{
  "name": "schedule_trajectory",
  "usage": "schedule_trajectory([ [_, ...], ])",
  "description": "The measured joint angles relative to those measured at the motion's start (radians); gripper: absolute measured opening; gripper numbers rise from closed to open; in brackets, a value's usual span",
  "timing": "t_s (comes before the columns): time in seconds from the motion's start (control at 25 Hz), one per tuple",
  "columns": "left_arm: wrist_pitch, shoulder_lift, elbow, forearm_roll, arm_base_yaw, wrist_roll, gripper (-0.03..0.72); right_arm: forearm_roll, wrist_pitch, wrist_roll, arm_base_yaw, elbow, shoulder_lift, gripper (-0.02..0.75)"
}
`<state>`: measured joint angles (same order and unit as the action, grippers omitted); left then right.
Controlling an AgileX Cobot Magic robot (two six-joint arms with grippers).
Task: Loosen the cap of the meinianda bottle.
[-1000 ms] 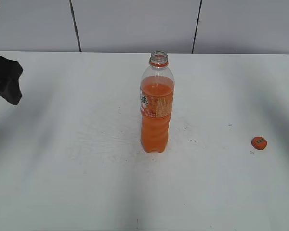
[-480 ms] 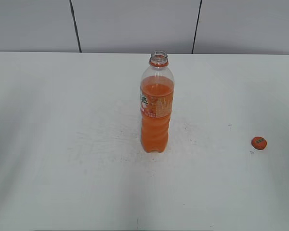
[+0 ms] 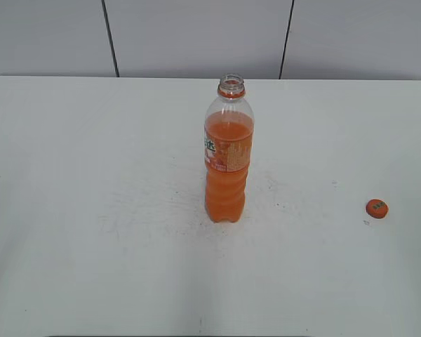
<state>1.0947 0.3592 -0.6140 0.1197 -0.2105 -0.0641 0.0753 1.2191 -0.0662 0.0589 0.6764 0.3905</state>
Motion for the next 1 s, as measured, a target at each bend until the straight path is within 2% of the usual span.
schedule_trajectory([
  [0.4,-0.055,-0.355,0.045,-0.022,0.0,0.004,0.585,-0.013,-0.096,-0.075,0.0,-0.173,-0.359,0.46],
  [0.64,-0.057,-0.366,0.045,-0.027,0.0,0.005,0.581,-0.011,-0.179,-0.096,0.0,-0.232,-0.399,0.46],
  [1.0,-0.057,-0.367,0.045,-0.043,0.006,0.005,0.579,-0.011,-0.195,-0.101,0.0,-0.239,-0.399,0.46],
])
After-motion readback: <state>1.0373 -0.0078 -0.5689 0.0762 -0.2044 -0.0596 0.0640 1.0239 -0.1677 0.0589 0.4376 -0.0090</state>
